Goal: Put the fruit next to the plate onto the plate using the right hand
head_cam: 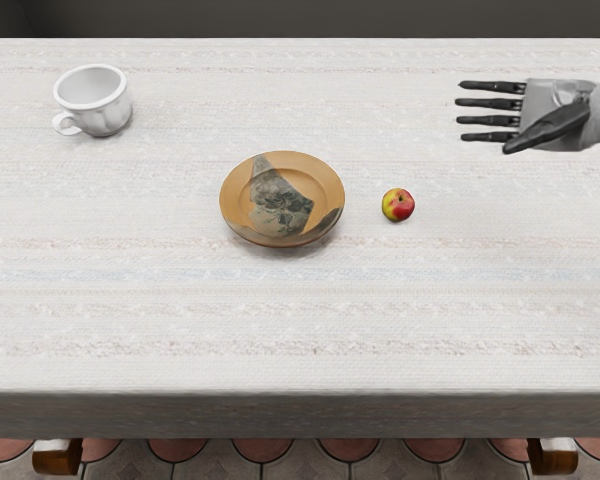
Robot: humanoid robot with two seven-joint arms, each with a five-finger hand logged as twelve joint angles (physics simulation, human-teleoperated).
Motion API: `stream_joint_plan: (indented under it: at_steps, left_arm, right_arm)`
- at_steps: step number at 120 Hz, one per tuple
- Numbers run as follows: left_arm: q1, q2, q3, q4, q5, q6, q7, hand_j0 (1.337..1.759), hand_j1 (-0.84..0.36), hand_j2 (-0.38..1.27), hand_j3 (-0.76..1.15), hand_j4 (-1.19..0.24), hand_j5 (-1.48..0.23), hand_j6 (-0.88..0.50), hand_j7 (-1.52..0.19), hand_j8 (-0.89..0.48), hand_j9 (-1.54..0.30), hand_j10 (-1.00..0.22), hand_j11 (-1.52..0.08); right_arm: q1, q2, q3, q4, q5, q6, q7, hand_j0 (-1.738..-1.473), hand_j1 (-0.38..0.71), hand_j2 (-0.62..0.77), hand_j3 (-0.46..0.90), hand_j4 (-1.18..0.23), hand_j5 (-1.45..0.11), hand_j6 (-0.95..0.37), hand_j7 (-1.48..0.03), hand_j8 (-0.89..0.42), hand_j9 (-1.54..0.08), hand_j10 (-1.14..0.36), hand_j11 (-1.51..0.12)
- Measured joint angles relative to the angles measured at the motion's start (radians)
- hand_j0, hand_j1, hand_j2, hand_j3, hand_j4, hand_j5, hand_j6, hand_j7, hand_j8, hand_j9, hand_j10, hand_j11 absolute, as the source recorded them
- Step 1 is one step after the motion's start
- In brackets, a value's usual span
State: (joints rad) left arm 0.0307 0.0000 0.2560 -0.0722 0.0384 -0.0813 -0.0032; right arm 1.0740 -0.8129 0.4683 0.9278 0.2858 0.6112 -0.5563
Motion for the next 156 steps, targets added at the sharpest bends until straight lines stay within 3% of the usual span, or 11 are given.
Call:
stream_joint_plan:
  at_steps: [15, 27, 49, 82, 102, 119, 156]
  left_arm:
    - [0.000, 0.000, 0.000, 0.000, 0.000, 0.000, 0.000, 1.658, 0.06, 0.05, 0.00, -0.25, -0.32, -0.25, -0.32, -0.25, -0.32, -0.25, -0.32]
    - [0.000, 0.000, 0.000, 0.000, 0.000, 0.000, 0.000, 1.658, 0.06, 0.05, 0.00, -0.25, -0.32, -0.25, -0.32, -0.25, -0.32, -0.25, -0.32]
    - [0.000, 0.000, 0.000, 0.000, 0.000, 0.000, 0.000, 1.658, 0.06, 0.05, 0.00, -0.25, -0.32, -0.25, -0.32, -0.25, -0.32, -0.25, -0.32]
    - [0.000, 0.000, 0.000, 0.000, 0.000, 0.000, 0.000, 1.658, 0.06, 0.05, 0.00, -0.25, -0.32, -0.25, -0.32, -0.25, -0.32, -0.25, -0.32]
    - [0.000, 0.000, 0.000, 0.000, 0.000, 0.000, 0.000, 1.658, 0.06, 0.05, 0.00, -0.25, -0.32, -0.25, -0.32, -0.25, -0.32, -0.25, -0.32]
    - [0.000, 0.000, 0.000, 0.000, 0.000, 0.000, 0.000, 1.658, 0.06, 0.05, 0.00, -0.25, -0.32, -0.25, -0.32, -0.25, -0.32, -0.25, -0.32]
    - [0.000, 0.000, 0.000, 0.000, 0.000, 0.000, 0.000, 1.658, 0.06, 0.05, 0.00, -0.25, -0.32, -0.25, -0.32, -0.25, -0.32, -0.25, -0.32]
  right_arm:
    - [0.001, -0.007, 0.003, 0.012, 0.004, 0.000, 0.004, -1.658, -0.31, -0.01, 0.00, -0.03, -0.04, -0.03, -0.05, -0.03, -0.04, -0.03, -0.04]
    - [-0.004, -0.001, 0.015, 0.014, -0.021, 0.000, 0.066, -1.658, -0.31, -0.01, 0.00, -0.03, -0.05, -0.03, -0.05, -0.03, -0.05, -0.03, -0.05]
    - [-0.006, 0.034, 0.155, 0.074, -0.458, 0.000, 0.103, -1.658, -0.30, -0.01, 0.00, -0.04, -0.05, -0.04, -0.05, -0.04, -0.05, -0.04, -0.05]
    - [-0.004, 0.039, 0.185, 0.373, -0.830, -0.007, 0.112, -1.658, -0.30, -0.01, 0.00, -0.04, -0.05, -0.04, -0.05, -0.04, -0.05, -0.04, -0.05]
    - [-0.020, 0.049, 0.158, 0.515, -1.032, -0.214, 0.110, -1.658, -0.30, -0.01, 0.00, -0.04, -0.05, -0.04, -0.05, -0.04, -0.05, -0.04, -0.05]
    - [-0.025, 0.097, 0.081, 0.558, -1.175, -0.405, 0.098, -1.658, -0.30, -0.01, 0.00, -0.05, -0.06, -0.05, -0.06, -0.05, -0.06, -0.05, -0.06]
    - [-0.063, 0.180, -0.056, 0.559, -1.308, -0.657, 0.070, -1.658, -0.29, -0.01, 0.00, -0.06, -0.07, -0.06, -0.07, -0.06, -0.07, -0.06, -0.07]
